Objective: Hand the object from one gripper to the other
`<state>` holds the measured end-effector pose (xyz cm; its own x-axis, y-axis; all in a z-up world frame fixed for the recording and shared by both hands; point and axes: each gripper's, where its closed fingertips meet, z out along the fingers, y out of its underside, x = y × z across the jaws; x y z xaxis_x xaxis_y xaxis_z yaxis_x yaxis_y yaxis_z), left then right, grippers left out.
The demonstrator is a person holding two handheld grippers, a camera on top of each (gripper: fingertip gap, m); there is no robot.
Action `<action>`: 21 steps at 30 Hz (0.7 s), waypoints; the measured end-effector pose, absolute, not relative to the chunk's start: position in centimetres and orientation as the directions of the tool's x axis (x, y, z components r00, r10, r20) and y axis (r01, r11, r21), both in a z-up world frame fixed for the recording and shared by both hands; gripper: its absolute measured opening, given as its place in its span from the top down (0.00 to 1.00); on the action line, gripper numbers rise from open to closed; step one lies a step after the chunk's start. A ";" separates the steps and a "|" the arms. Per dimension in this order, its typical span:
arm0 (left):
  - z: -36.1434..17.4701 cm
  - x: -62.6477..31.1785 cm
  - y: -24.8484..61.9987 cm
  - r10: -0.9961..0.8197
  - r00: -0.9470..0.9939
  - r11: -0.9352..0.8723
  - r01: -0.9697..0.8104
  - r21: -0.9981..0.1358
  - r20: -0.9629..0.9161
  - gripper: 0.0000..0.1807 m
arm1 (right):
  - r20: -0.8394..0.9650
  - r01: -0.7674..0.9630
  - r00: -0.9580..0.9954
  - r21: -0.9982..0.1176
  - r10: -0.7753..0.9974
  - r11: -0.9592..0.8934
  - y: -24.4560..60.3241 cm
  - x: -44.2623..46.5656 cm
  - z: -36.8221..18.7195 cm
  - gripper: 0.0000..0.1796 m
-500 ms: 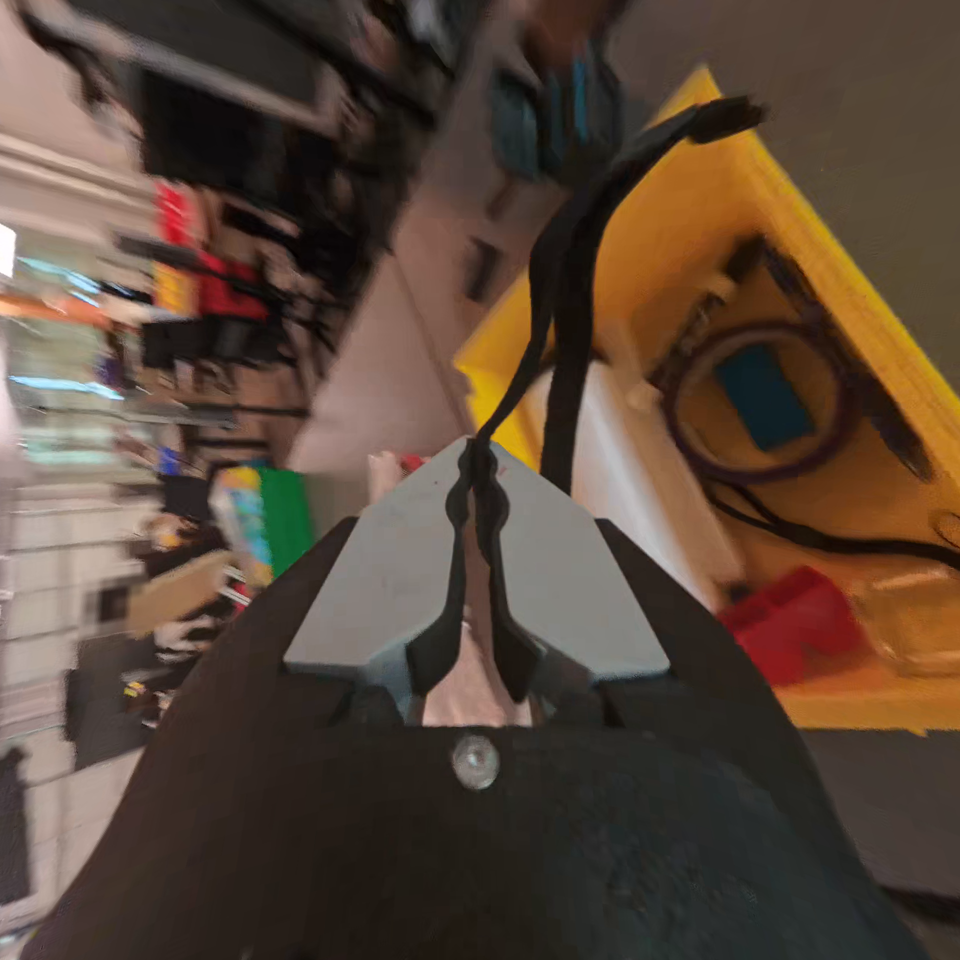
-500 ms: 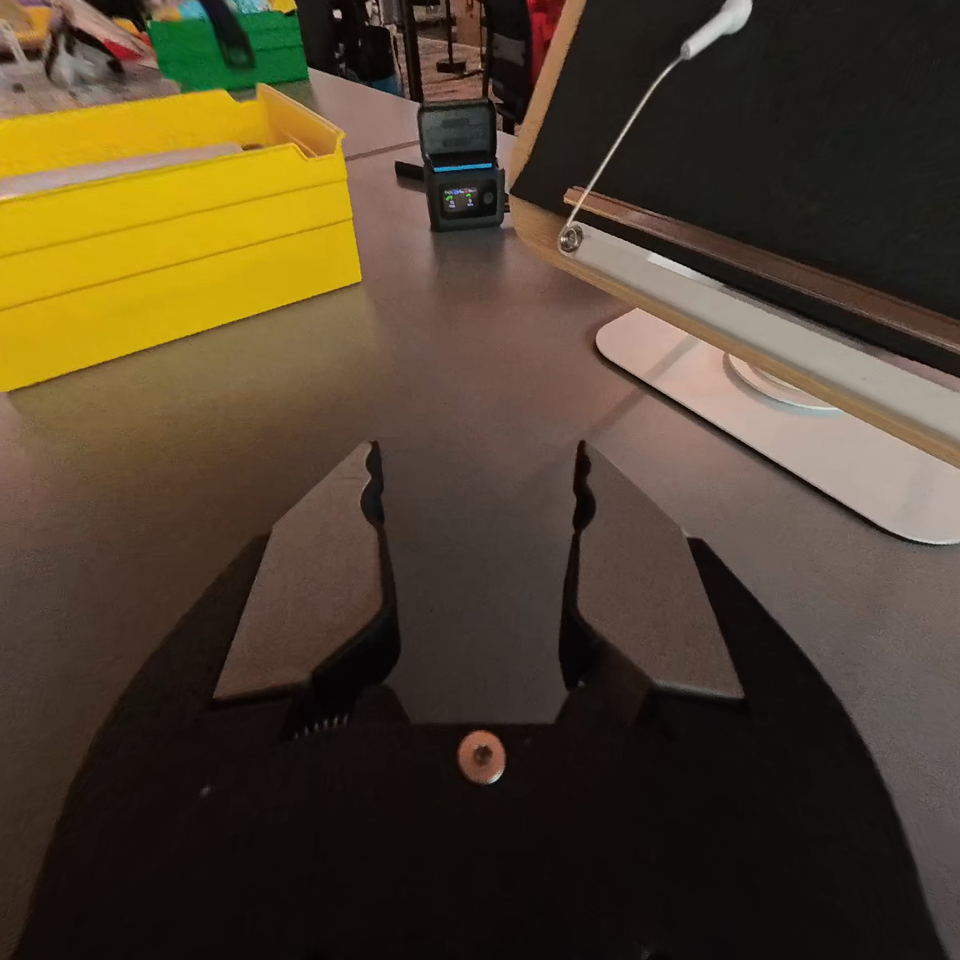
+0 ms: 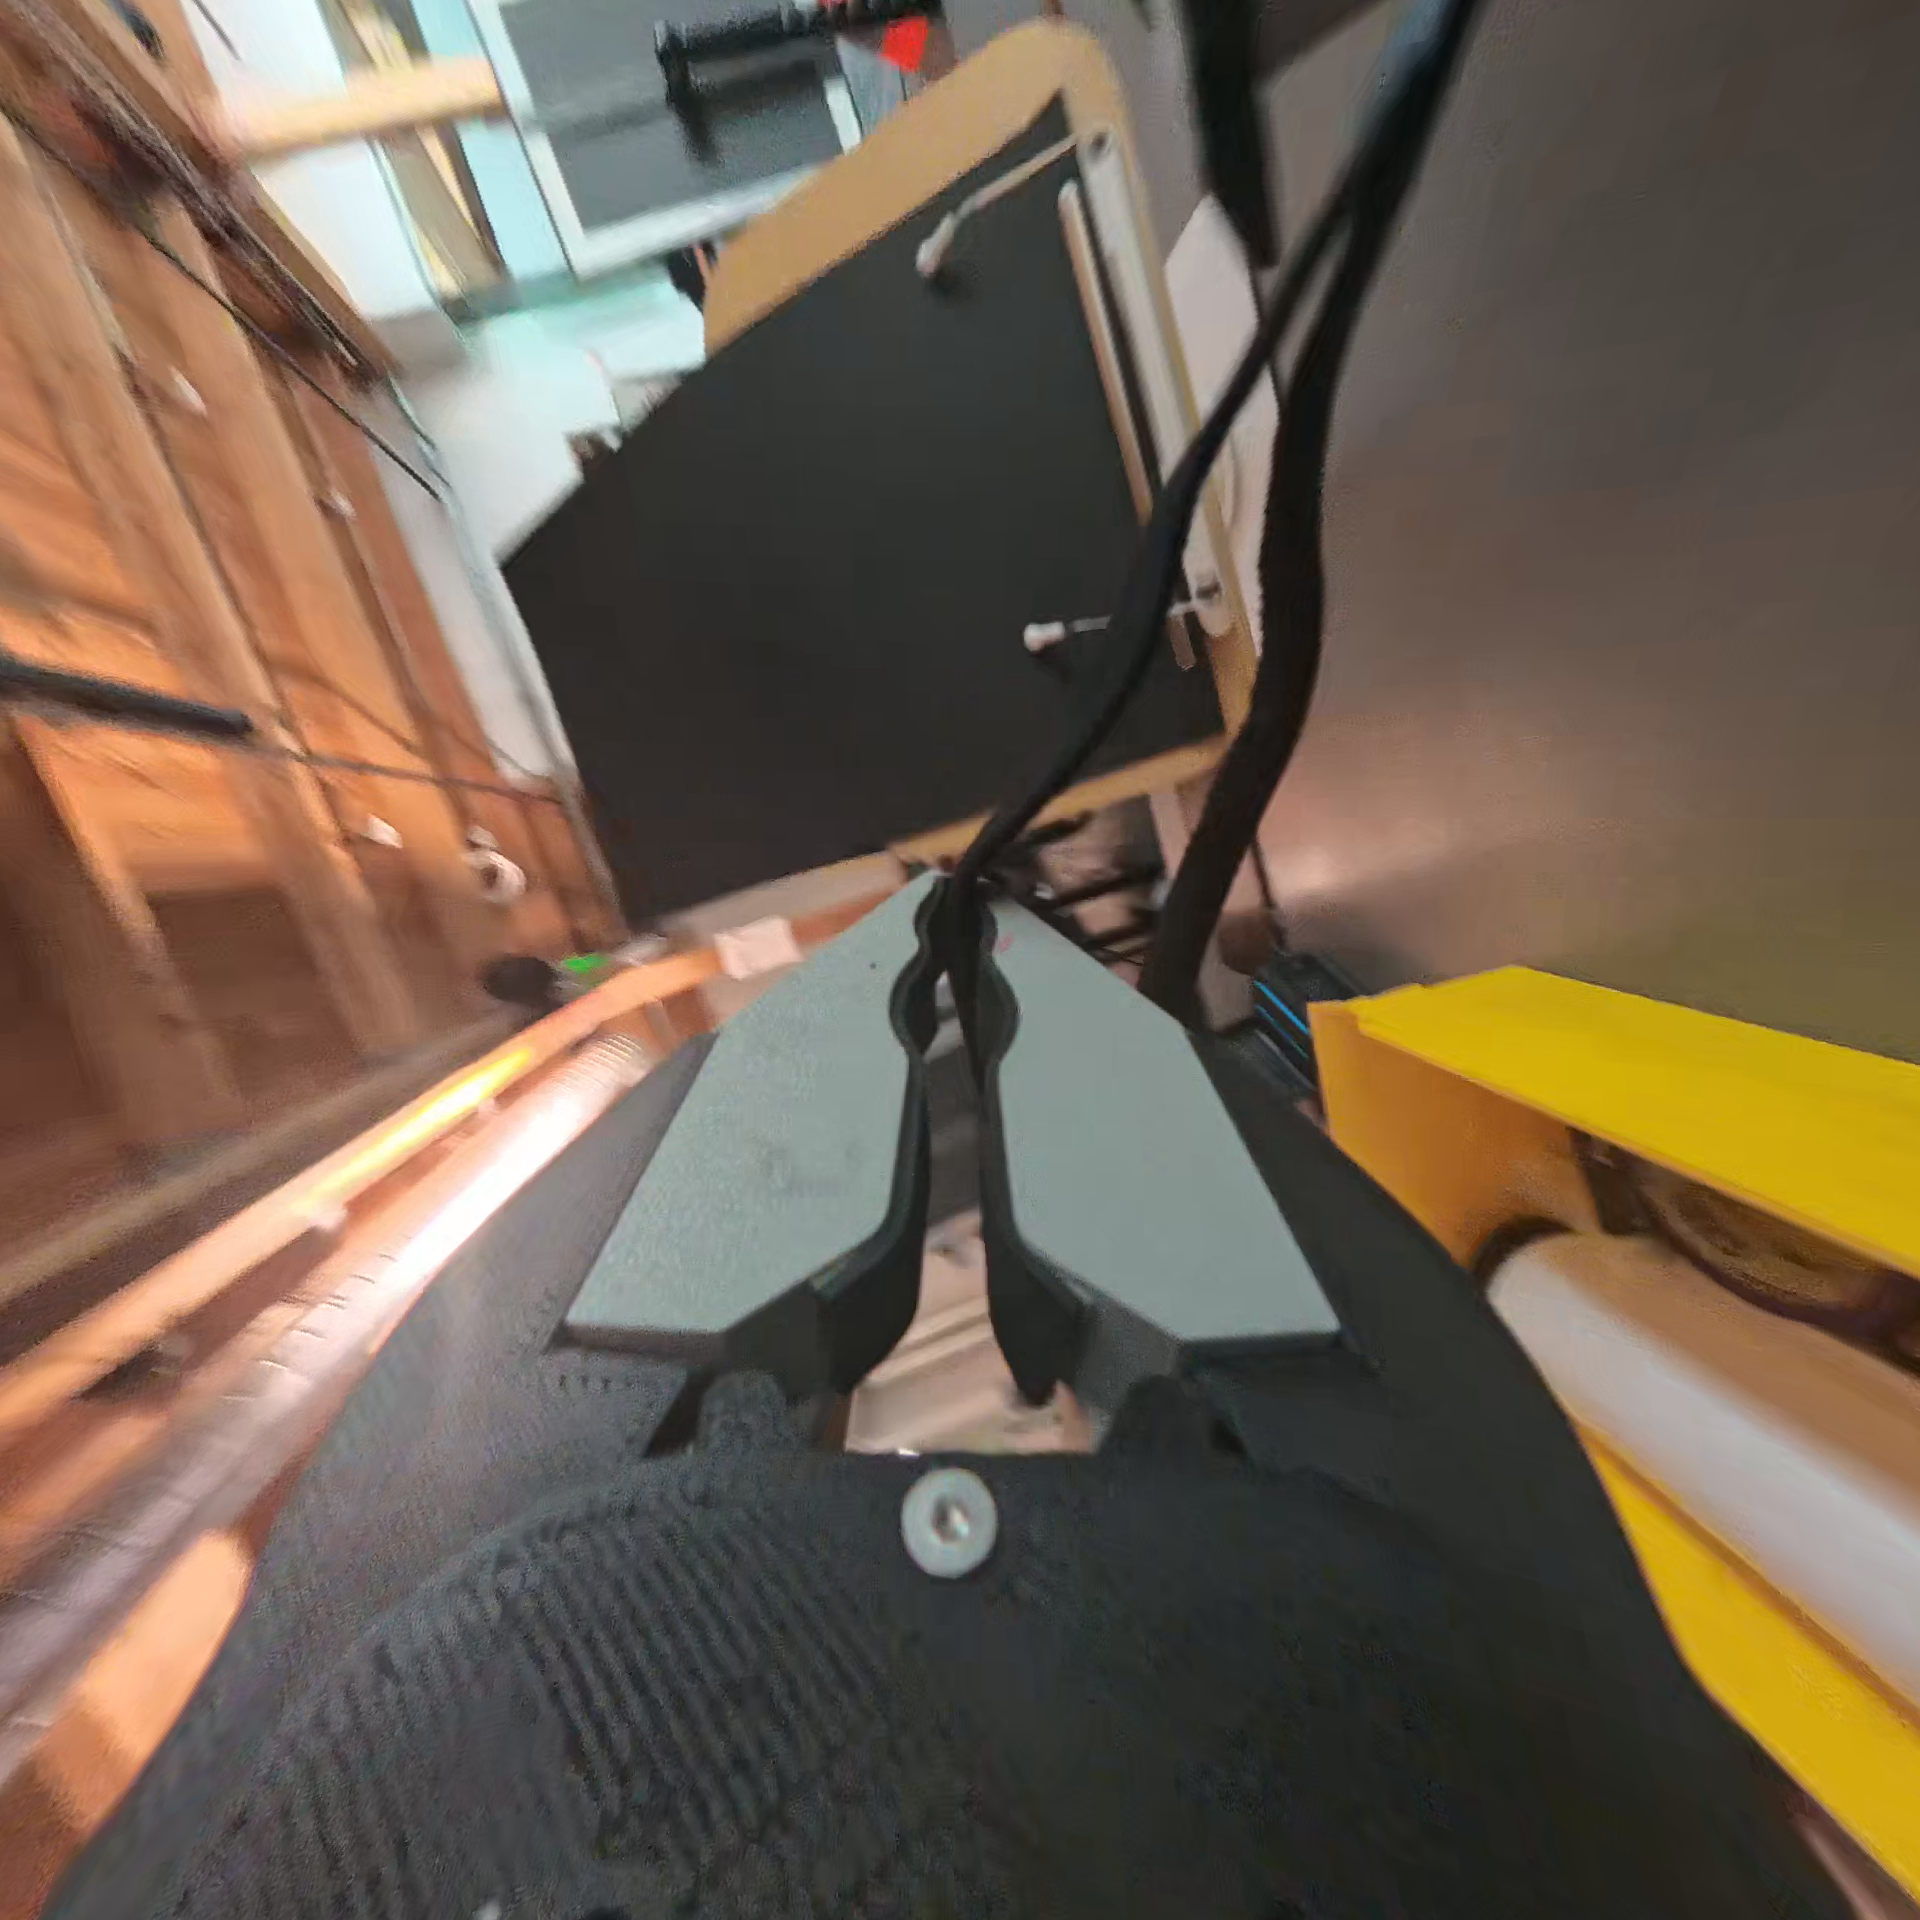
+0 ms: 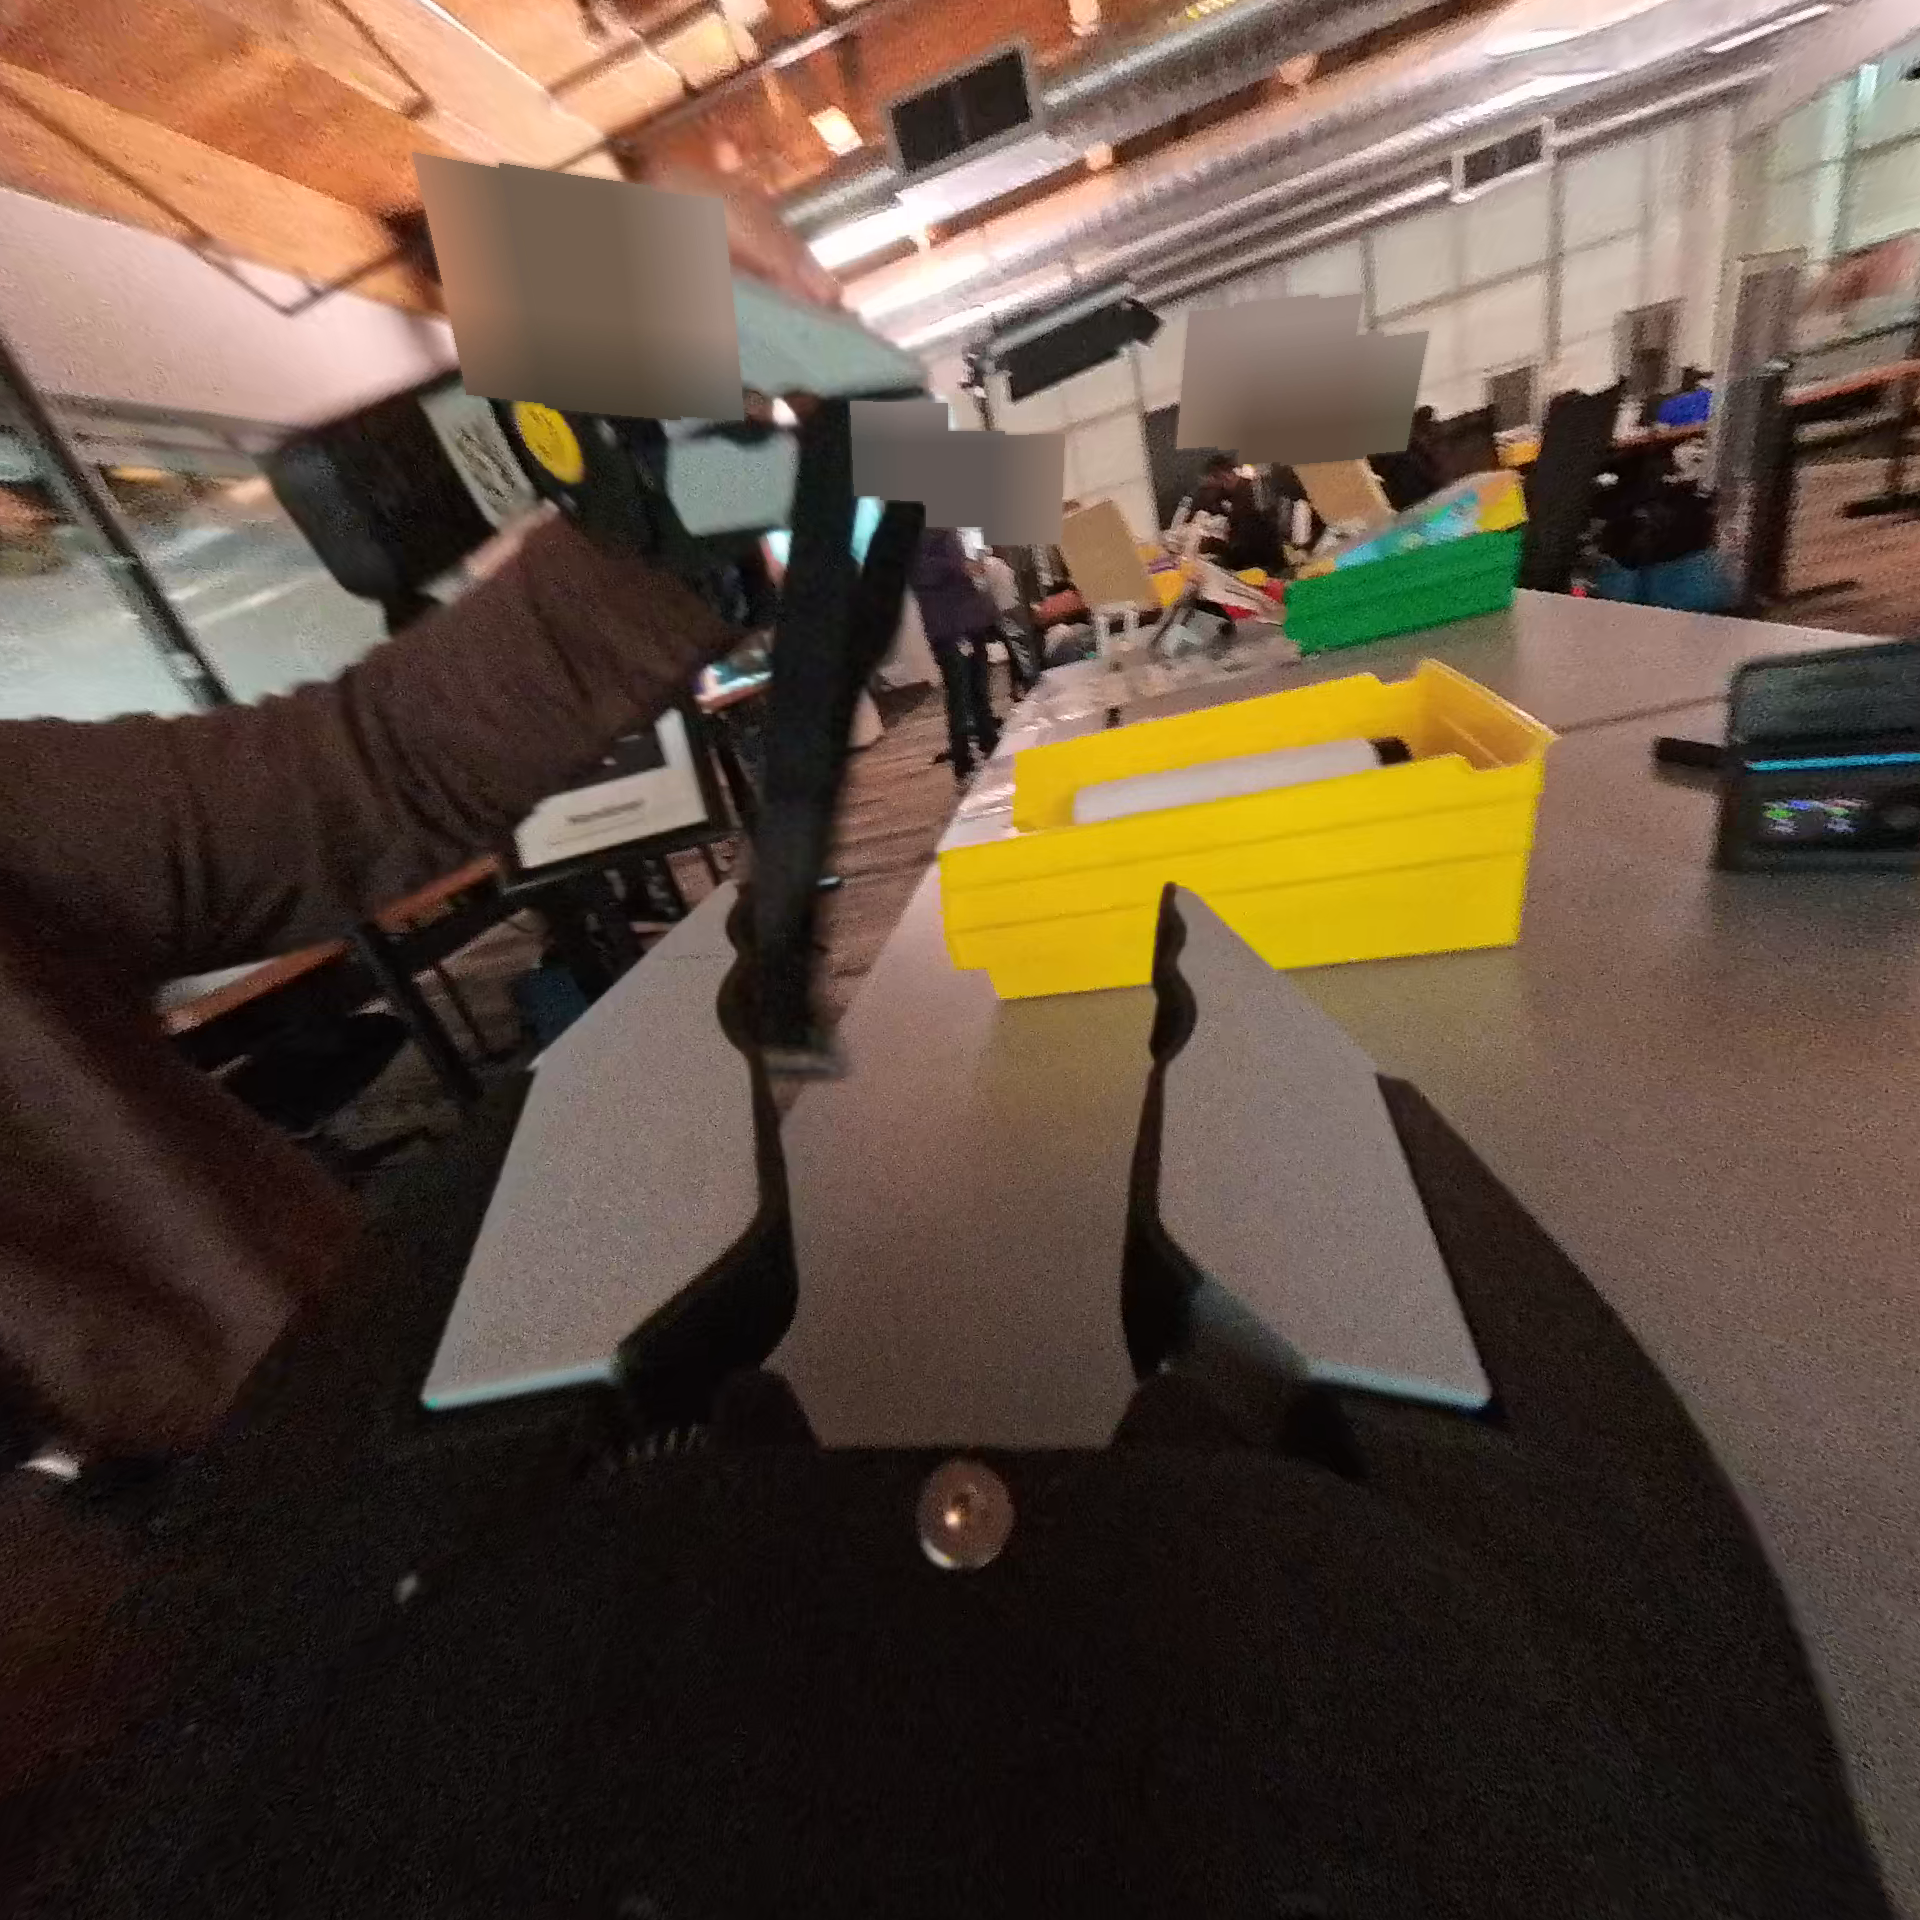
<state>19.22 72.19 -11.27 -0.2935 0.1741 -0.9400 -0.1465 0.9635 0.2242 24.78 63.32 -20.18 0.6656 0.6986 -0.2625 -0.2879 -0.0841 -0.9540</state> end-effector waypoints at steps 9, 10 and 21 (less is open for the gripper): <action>-16.4 22.9 66.1 0.226 -0.127 0.974 0.043 0.222 -0.966 1.00 | -0.249 -0.126 0.593 -0.968 0.766 -0.217 63.5 19.3 -23.0 0.65; -16.6 23.3 66.0 0.227 -0.105 0.973 0.052 0.223 -0.968 1.00 | -0.243 -0.073 0.581 -0.966 0.777 -0.247 63.3 18.9 -23.8 0.84; -23.4 25.9 72.8 -0.861 -0.183 0.508 -0.358 -0.784 -0.474 0.73 | 0.136 0.211 0.956 -0.934 0.261 -0.289 67.7 30.1 -27.8 1.00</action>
